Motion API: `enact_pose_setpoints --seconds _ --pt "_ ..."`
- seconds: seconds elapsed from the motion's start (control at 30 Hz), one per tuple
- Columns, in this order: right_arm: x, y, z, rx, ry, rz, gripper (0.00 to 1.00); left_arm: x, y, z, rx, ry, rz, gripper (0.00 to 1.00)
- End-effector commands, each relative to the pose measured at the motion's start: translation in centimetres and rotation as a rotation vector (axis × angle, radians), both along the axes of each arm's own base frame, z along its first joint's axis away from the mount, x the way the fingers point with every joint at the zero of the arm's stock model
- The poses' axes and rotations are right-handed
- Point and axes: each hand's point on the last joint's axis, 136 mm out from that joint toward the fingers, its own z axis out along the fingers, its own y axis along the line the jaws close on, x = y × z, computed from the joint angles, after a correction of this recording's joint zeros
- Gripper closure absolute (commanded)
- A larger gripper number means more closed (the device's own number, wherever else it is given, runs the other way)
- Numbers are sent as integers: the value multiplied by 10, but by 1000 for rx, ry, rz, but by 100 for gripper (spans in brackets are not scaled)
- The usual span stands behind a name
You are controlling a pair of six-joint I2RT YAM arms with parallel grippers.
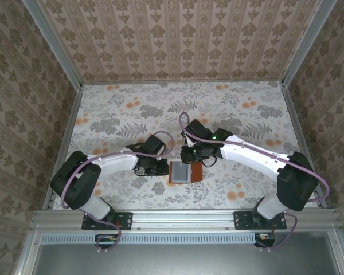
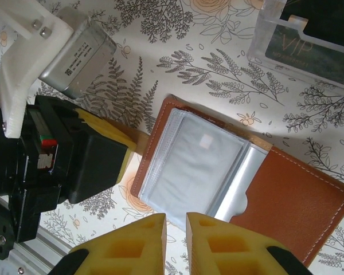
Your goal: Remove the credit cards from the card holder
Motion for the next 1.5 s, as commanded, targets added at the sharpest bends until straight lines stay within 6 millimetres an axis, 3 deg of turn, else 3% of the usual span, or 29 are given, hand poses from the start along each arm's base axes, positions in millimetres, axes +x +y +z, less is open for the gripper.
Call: enact_pose_setpoints --seconds 0.0,0.33,0.57,0.83,1.1,1.47 --pt "3 0 -1 -1 -9 -27 83 9 0 13 5 -38 -14 86" --pt "3 0 -1 -9 -2 -30 83 12 1 5 23 -28 -12 86" --pt "-1 -1 -7 -15 12 -36 82 14 21 -13 97 -17 8 86" --pt "-11 3 -15 -34 40 -29 79 -8 28 -23 78 34 15 86" --pt "-24 18 -37 -59 99 -27 69 -20 35 -23 72 36 39 86" --pt "-31 54 -72 21 186 -50 73 -22 34 -23 67 45 33 86"
